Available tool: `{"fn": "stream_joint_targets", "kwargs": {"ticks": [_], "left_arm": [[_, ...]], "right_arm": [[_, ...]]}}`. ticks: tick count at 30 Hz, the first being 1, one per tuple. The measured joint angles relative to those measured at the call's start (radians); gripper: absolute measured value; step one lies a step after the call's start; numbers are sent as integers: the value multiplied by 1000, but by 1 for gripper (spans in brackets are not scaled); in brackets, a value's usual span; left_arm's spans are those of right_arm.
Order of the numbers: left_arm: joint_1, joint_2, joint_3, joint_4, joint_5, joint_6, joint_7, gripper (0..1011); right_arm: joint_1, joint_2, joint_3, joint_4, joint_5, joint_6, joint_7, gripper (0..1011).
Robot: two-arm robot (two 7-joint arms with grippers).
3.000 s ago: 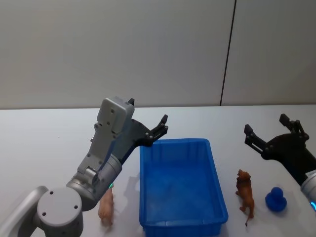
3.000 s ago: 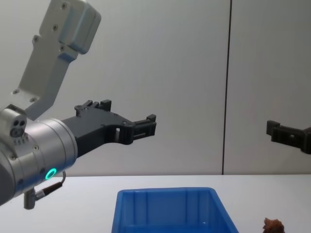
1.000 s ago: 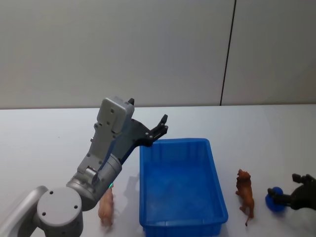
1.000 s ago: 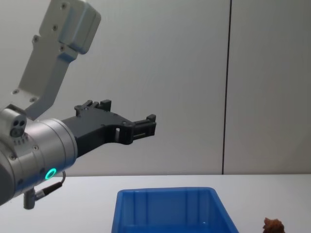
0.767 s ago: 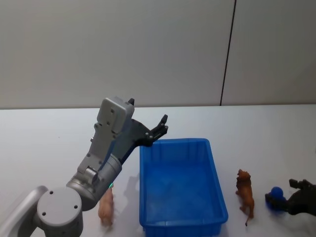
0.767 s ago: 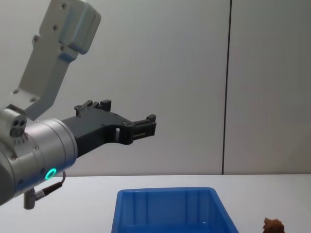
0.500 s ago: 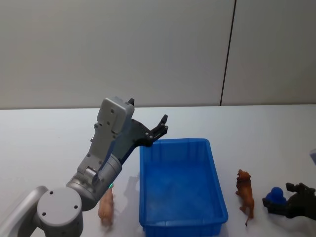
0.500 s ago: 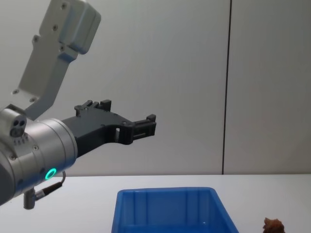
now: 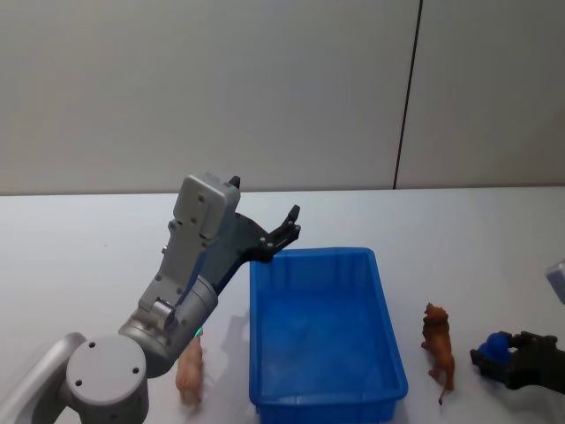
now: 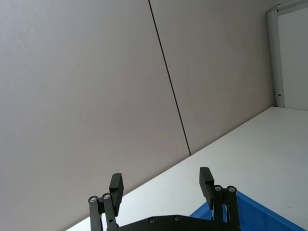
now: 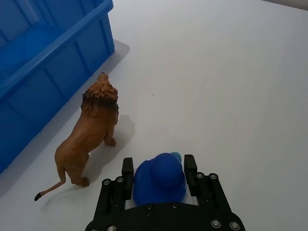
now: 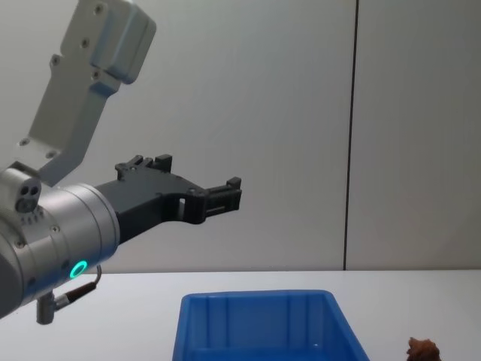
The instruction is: Pick up the two dolls from the table and place them into the box.
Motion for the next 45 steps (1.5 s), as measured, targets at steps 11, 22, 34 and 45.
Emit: {"fn": "stream_joint_targets", "kwargs": {"ticks": [11,22,34,45], "left_arm": [[0,0,0,0,0,0,0,1001],[0,0,0,0,0,0,0,1001],[0,0,0,0,0,0,0,1001],[0,0,0,0,0,0,0,1001]], "right_arm": [[11,0,-2,0,8,6,15,450],[28,0,8,-27,51,-37,5,383],[125,-22,14,-50,91,-80,35,304],[251,-80,-26,-6,80,-87,134,239]]}}
